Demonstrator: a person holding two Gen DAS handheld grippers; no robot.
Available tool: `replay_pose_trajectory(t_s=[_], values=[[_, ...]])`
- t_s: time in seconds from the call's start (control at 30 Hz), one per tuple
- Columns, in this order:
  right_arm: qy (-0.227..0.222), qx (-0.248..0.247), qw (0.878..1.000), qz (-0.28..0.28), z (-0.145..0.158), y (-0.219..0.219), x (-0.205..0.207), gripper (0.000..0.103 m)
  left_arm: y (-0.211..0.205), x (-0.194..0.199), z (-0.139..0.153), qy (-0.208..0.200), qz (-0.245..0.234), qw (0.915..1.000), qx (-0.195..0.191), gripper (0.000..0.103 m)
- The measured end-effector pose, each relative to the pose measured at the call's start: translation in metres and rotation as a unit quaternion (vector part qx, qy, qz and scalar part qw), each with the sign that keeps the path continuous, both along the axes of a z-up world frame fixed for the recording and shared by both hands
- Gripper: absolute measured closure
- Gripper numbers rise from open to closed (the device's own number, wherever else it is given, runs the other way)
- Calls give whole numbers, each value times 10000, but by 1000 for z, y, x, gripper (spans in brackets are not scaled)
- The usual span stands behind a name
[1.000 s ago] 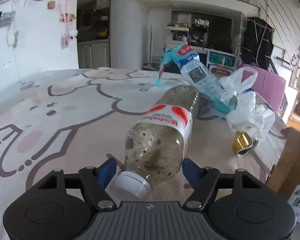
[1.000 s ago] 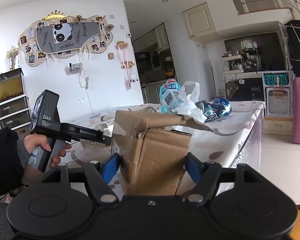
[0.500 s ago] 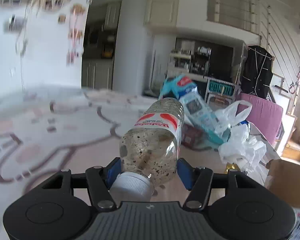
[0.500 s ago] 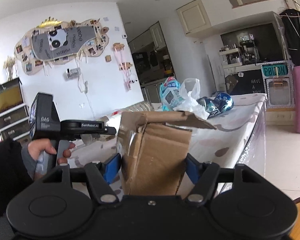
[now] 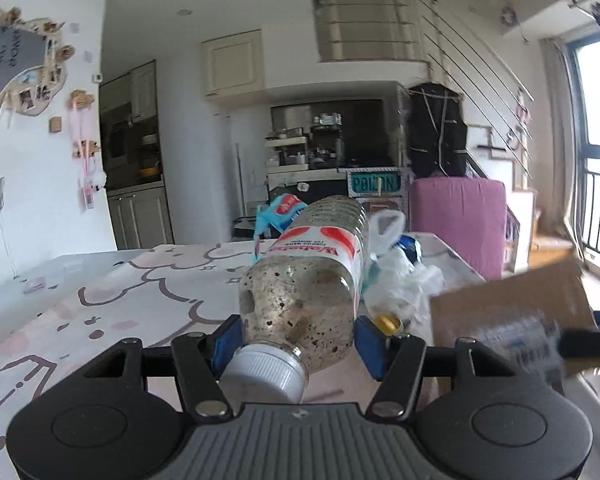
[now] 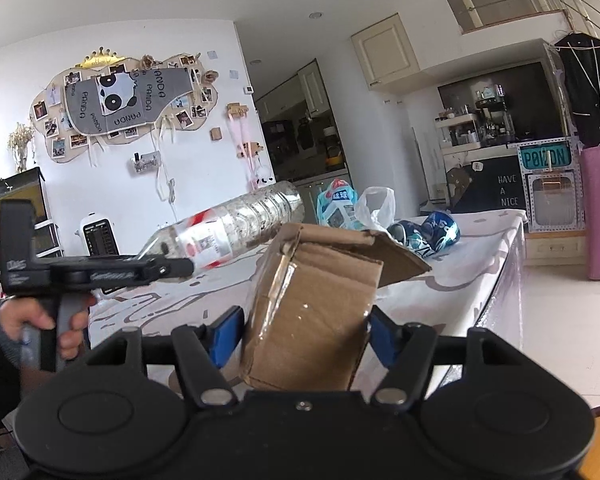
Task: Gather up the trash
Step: 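Carry the bottle in the left tool and the box in the right tool toward the wastebasket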
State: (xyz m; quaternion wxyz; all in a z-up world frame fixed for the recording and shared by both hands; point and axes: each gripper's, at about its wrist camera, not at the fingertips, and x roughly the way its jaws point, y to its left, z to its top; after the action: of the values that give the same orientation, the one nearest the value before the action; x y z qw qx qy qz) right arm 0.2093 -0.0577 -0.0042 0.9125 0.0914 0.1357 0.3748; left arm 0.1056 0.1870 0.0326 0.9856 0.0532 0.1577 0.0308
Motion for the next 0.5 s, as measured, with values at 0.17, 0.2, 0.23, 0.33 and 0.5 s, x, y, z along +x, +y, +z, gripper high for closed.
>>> replay_pose_trajectory(t_s=[0.17, 0.2, 0.23, 0.33, 0.5], values=[[204, -140, 9997, 24, 6, 3, 3, 35, -5, -9, -7, 275, 74, 9995, -126, 43], [258, -154, 9995, 24, 7, 3, 4, 34, -6, -9, -8, 335, 110, 9992, -174, 43], [322, -168, 9993, 14, 7, 4, 5, 34, -7, -9, -9, 398, 141, 9989, -200, 43], [567, -216, 9982, 30, 5, 8, 8, 34, -11, -9, -12, 575, 183, 9979, -229, 44], [873, -334, 9956, 68, 1, 14, 12, 29, -14, -9, -18, 863, 208, 9955, -330, 44]])
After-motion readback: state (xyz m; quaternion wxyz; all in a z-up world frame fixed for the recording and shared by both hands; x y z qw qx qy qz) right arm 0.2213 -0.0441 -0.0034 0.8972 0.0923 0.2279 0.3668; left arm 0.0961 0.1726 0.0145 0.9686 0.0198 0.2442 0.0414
